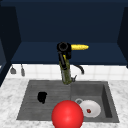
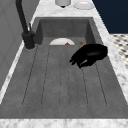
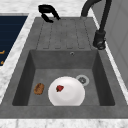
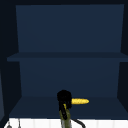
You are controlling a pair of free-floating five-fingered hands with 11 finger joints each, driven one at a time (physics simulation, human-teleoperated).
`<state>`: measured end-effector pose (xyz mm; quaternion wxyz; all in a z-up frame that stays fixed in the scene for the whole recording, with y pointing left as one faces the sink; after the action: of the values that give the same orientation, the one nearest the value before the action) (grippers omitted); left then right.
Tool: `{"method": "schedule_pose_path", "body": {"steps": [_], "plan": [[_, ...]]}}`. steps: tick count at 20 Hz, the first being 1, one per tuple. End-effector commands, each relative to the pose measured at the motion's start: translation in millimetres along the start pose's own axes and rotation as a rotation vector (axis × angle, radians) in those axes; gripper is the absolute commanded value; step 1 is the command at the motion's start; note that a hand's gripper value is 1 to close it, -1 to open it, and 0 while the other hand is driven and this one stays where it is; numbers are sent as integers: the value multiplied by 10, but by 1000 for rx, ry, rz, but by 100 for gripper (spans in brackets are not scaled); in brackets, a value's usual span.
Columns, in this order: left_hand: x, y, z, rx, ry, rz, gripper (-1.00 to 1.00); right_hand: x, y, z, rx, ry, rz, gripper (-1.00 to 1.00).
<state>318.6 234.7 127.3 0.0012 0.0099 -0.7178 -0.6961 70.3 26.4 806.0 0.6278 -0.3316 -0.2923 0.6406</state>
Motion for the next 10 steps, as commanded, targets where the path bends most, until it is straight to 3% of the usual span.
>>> {"method": "schedule_pose_path", "body": {"steps": [1,10], "plan": [[0,0,0,0,0,0,0,20,-275,153,-13,28,-12,100],[0,0,0,0,0,0,0,-31,-979,136,28,-1,-43,100]]}}
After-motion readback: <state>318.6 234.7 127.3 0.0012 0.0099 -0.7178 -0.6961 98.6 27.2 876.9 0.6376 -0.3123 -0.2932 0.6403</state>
